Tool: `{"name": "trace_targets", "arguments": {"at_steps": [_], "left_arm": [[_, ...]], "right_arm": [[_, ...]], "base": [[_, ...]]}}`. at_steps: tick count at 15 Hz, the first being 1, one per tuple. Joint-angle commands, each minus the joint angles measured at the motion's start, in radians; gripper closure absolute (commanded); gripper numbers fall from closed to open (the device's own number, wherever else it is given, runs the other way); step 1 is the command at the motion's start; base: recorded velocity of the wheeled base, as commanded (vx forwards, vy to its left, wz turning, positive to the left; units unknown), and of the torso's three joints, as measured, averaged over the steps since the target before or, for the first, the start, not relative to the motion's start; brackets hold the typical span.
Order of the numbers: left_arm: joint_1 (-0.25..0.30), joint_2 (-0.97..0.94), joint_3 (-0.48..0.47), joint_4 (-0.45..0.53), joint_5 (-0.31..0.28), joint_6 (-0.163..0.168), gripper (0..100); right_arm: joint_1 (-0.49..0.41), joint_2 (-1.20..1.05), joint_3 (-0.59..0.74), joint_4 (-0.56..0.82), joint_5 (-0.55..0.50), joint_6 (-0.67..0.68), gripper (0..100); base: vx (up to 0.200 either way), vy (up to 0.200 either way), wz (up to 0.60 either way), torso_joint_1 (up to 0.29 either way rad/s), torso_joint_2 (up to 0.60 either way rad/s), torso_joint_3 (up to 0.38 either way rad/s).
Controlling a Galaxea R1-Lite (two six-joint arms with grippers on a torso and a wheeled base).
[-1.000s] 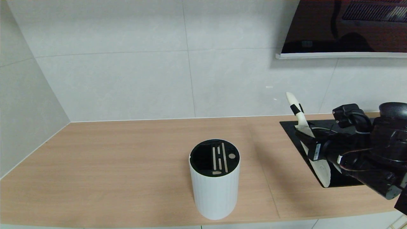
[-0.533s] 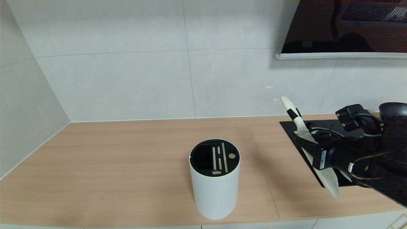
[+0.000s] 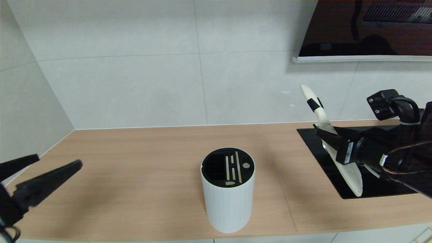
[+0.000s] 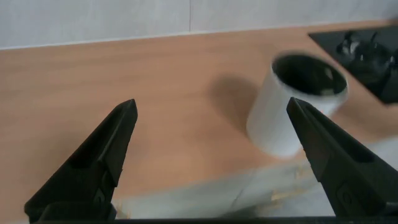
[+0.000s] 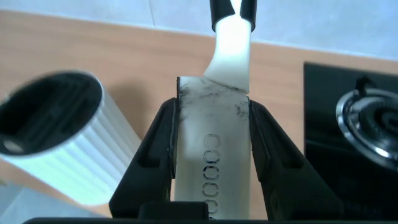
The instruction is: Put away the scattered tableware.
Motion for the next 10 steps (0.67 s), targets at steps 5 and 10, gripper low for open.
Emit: {"name": "trace_targets", "arguments": {"at_steps": [5, 10], "left_arm": [[-0.243, 0.336, -0.185, -0.121, -0.008, -0.244, 0], [-0.446, 0.428, -0.201, -0.224, -0.017, -0.468, 0]], "right_arm": [[0.146, 0.03, -0.176, 0.114, 0.015, 0.035, 100], [0.292, 0.021, -0.17, 0.117, 0.012, 0.098, 100]], "base": [[0.0, 0.0, 0.0, 0.0, 0.0, 0.0], [0.0, 0.0, 0.0, 0.0, 0.0, 0.0]]}}
